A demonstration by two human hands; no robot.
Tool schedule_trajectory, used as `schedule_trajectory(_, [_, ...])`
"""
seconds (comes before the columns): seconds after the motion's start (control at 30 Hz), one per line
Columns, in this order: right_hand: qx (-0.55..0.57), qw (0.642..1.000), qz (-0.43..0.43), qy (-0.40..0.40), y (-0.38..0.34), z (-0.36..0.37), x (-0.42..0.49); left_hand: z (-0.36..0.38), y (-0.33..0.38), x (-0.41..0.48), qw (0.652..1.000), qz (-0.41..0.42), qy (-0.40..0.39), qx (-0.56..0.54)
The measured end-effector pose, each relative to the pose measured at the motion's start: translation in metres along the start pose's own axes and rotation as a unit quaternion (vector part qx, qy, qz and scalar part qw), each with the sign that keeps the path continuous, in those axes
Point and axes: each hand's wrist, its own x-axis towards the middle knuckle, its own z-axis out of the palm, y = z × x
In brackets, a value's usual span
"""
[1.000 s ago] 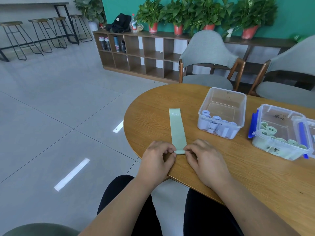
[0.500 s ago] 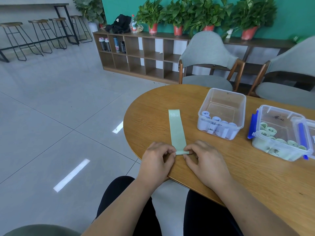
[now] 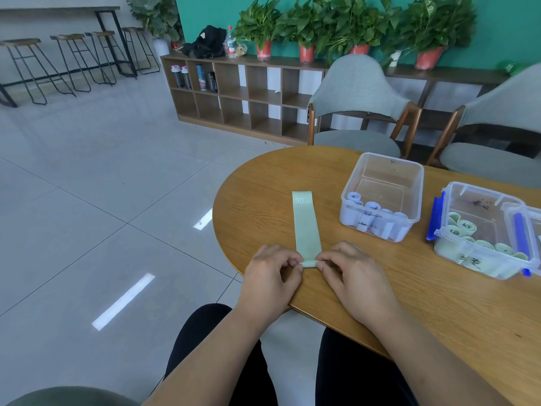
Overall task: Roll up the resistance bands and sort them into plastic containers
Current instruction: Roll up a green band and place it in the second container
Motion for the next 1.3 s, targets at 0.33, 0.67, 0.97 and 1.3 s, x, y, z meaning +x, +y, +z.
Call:
schedule_trajectory(0.33, [0.025, 0.999, 0.02, 0.001, -0.0032, -0.0051, 0.0004, 0.0008, 0.0008, 0.0009, 1.0, -0.011, 0.009, 0.001])
schedule_trajectory(0.67, [0.017, 1.0, 0.021, 0.015, -0.0004, -0.0011, 0.0016, -0.0002, 0.0025, 0.0006, 1.0, -0.018, 0.006, 0.006])
schedule_trajectory(0.97, [0.008, 1.0, 0.028, 0.005, -0.0007, -0.0024, -0.0001, 0.001, 0.0026, 0.0007, 0.999, -0.045, 0.009, -0.016])
schedule_trajectory(1.3, [0.033, 0.999, 0.03, 0.011, -0.0029, -0.0062, 0.0007, 0.0002, 0.0048, 0.0009, 0.999, -0.038, 0.008, -0.004])
